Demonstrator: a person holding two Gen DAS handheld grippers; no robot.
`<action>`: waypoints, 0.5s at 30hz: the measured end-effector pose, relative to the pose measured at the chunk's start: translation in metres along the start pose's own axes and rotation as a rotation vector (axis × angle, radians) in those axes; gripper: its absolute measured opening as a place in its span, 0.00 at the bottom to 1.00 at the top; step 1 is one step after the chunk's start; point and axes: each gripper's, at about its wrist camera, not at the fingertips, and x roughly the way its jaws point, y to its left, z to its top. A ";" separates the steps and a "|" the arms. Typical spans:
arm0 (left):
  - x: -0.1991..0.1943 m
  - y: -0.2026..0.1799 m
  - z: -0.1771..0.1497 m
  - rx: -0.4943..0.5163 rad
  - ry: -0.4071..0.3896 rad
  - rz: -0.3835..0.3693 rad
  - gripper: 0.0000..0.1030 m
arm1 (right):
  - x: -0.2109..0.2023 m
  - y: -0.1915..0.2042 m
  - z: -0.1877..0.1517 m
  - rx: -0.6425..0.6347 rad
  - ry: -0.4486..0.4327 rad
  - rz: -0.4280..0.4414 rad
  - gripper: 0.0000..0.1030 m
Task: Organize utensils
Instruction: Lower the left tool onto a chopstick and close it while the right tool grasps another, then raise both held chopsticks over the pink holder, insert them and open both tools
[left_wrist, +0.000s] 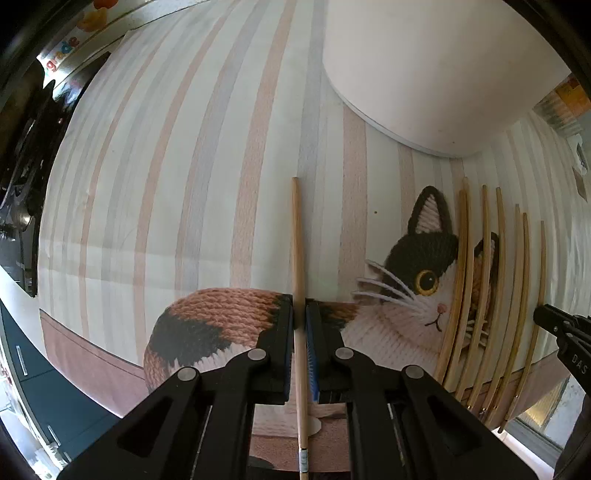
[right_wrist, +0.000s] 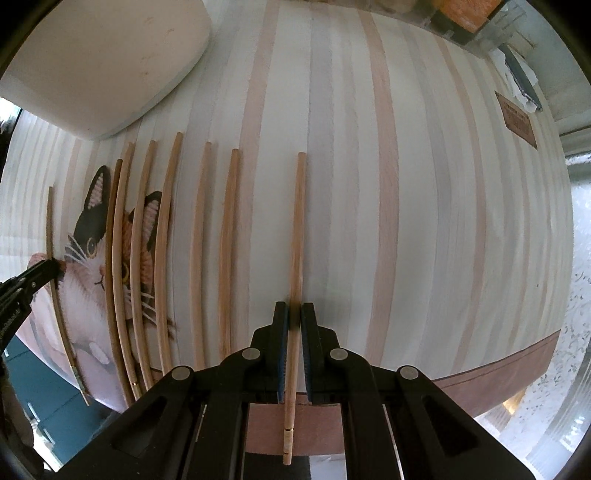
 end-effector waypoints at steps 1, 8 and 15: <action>0.000 0.000 0.000 0.001 0.000 0.002 0.05 | -0.002 0.001 0.000 -0.001 -0.001 -0.002 0.08; 0.003 -0.004 -0.001 0.004 -0.006 0.015 0.04 | -0.003 0.000 -0.002 0.010 -0.010 0.003 0.08; -0.021 0.007 -0.005 -0.033 -0.081 0.041 0.04 | -0.021 -0.011 -0.019 0.103 -0.116 0.048 0.07</action>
